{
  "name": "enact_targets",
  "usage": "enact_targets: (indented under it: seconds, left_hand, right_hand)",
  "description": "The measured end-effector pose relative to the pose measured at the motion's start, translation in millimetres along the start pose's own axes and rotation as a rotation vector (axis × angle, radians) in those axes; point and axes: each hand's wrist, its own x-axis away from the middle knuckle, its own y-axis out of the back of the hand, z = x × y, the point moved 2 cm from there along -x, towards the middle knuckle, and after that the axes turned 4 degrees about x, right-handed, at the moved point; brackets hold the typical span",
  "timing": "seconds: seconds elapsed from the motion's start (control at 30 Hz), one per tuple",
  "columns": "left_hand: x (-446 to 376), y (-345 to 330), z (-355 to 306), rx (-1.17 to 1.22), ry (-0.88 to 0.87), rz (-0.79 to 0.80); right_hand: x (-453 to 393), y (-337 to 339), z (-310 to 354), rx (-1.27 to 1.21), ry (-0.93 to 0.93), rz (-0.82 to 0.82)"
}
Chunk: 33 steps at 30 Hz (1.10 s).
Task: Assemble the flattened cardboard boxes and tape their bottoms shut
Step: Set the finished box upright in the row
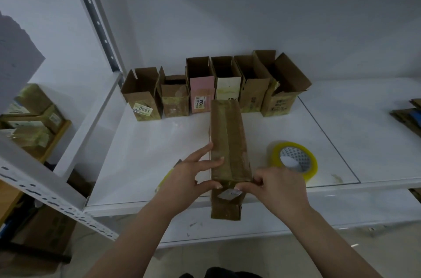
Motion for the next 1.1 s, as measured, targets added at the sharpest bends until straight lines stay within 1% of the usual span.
enact_targets:
  seconds: [0.07,0.17,0.2,0.27,0.33,0.4,0.47,0.57,0.63,0.7,0.73,0.87,1.1]
  left_hand:
    - [-1,-2,0,0.015,0.028,0.0]
    - [-1,-4,-2,0.03,0.064,-0.034]
    - [-1,-4,-3,0.043,0.068,-0.045]
    - [-2,-3,-7,0.065,0.069,-0.049]
    - [-3,-1,-9,0.064,0.075,-0.04]
    - [-2,0,-12,0.066,0.083,-0.034]
    - [-2,1,-14,0.067,0.088,-0.025]
    - [-1,1,-16,0.072,0.099,-0.018]
    - [-2,1,-17,0.053,0.109,-0.015]
    - [-3,1,-18,0.026,0.121,-0.008]
    - [-3,1,-18,0.023,0.127,-0.007]
    - [-4,3,-21,0.008,0.136,0.009]
    - [-4,6,-25,-0.03,0.126,0.042]
  right_hand:
    - [1,-8,1,-0.092,0.071,-0.059]
    - [1,-14,-1,-0.193,0.107,-0.165]
    - [1,-14,-2,-0.197,0.101,-0.149]
    - [1,-13,-8,-0.207,0.088,-0.019]
    - [0,-7,-15,-0.255,0.121,0.084]
    - [0,-7,-26,-0.355,0.161,0.158]
    - [-1,-9,-33,-0.394,0.199,0.2]
    - [-7,-6,-29,-0.312,0.225,0.139]
    - [-12,-3,-21,-0.172,0.231,0.081]
    - [-13,0,-12,-0.042,0.199,0.043]
    - [-13,0,-9,-0.026,0.178,0.035]
    - [-12,2,-7,-0.025,0.15,0.061]
    - [-14,2,-6,-0.112,0.124,0.082]
